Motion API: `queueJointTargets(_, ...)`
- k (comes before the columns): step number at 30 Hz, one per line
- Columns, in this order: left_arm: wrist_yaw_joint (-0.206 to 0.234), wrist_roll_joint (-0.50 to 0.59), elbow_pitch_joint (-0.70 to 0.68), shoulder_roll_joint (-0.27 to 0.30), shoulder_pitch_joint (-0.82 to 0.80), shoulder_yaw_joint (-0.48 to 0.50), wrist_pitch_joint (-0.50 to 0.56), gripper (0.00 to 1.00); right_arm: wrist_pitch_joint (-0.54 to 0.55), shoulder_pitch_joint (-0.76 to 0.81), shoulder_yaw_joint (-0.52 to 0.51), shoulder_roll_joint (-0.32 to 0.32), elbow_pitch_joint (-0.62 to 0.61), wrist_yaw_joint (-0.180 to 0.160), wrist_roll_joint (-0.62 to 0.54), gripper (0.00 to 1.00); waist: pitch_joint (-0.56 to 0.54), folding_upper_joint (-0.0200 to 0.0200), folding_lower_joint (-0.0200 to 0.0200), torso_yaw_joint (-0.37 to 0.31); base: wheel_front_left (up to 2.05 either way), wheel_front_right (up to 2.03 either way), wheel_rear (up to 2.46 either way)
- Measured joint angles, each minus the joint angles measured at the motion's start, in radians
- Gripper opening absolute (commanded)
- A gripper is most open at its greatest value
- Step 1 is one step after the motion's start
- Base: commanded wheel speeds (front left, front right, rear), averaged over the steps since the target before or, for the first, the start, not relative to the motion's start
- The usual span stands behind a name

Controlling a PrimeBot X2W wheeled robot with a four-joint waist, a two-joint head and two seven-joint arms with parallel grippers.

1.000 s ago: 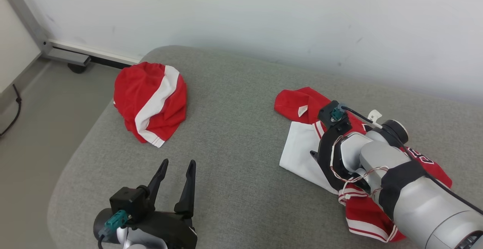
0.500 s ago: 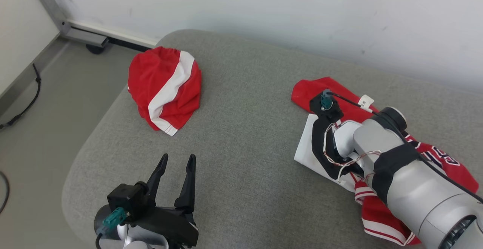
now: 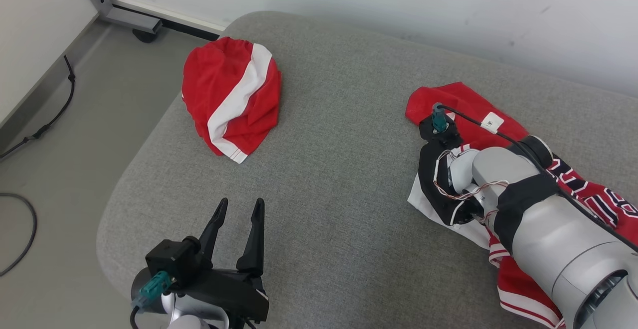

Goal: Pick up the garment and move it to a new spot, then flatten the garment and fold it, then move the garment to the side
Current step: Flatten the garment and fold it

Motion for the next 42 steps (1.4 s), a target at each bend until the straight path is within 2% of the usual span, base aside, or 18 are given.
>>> queueJointTargets(5, 0.0, 0.0, 0.002, -0.009, -0.016, -0.003, 0.0, 1.0, 0.029, -0.008, 0.004, 0.003, 0.011, 0.0, 0.01, 1.0, 0.012, 0.0, 0.0, 0.007, 0.0, 0.0, 0.0)
queueJointTargets(6, -0.001, 0.0, 0.002, -0.011, -0.019, -0.003, 0.0, 1.0, 0.032, -0.009, 0.01, 0.003, 0.009, 0.0, 0.01, 0.76, 0.013, 0.0, 0.0, 0.008, 0.0, 0.0, 0.0)
queueJointTargets(7, -0.001, 0.0, 0.002, -0.012, -0.019, -0.003, 0.0, 1.0, 0.032, -0.01, 0.018, 0.002, 0.001, 0.0, 0.01, 0.19, 0.014, 0.0, 0.0, 0.009, 0.0, 0.0, 0.0)
queueJointTargets(8, -0.002, 0.0, 0.004, -0.013, -0.019, -0.004, 0.0, 1.0, 0.032, -0.012, 0.024, 0.002, -0.003, 0.0, 0.01, 0.0, 0.015, 0.0, 0.0, 0.009, 0.0, 0.0, 0.0)
queueJointTargets(13, -0.004, 0.0, 0.024, -0.014, -0.025, -0.005, 0.0, 1.0, -0.002, -0.011, 0.033, 0.006, -0.032, 0.0, 0.018, 0.0, 0.006, 0.0001, 0.0001, 0.009, 0.0, 0.0, 0.0)
queueJointTargets(17, -0.02, 0.0, 0.035, -0.015, -0.042, -0.012, 0.0, 1.0, -0.071, 0.006, 0.027, -0.025, -0.068, 0.0, 0.046, 0.0, -0.008, 0.0, 0.0001, 0.005, 0.0, 0.0, 0.0)
queueJointTargets(25, -0.041, 0.005, 0.079, -0.013, -0.043, -0.037, 0.0, 1.0, -0.304, 0.073, -0.019, -0.147, -0.198, 0.0, 0.109, 0.0, -0.054, 0.0, 0.0001, -0.015, 0.0, 0.0, 0.0)
queueJointTargets(29, -0.054, 0.012, 0.089, 0.007, -0.037, -0.039, 0.0, 1.0, -0.426, 0.154, -0.022, -0.198, -0.305, 0.0, 0.127, 0.0, -0.083, 0.0001, 0.0, -0.036, 0.0, 0.0, 0.0)
queueJointTargets(34, -0.055, 0.013, 0.083, 0.032, -0.018, -0.042, 0.0, 1.0, -0.56, 0.243, -0.035, -0.27, -0.449, 0.004, 0.158, 0.0, -0.106, 0.0, 0.0, -0.091, 0.0, 0.0, 0.0)
queueJointTargets(38, -0.056, 0.014, 0.075, 0.04, -0.007, -0.046, 0.0, 1.0, -0.637, 0.324, -0.075, -0.368, -0.51, 0.004, 0.175, 0.0, -0.12, 0.0, 0.0, -0.145, 0.0, 0.0, 0.0)
queueJointTargets(42, -0.056, 0.017, 0.066, 0.048, 0.006, -0.045, 0.0, 1.0, -0.678, 0.37, -0.097, -0.41, -0.559, 0.004, 0.185, 0.0, -0.127, 0.0001, 0.0, -0.187, 0.0, 0.0, 0.0)
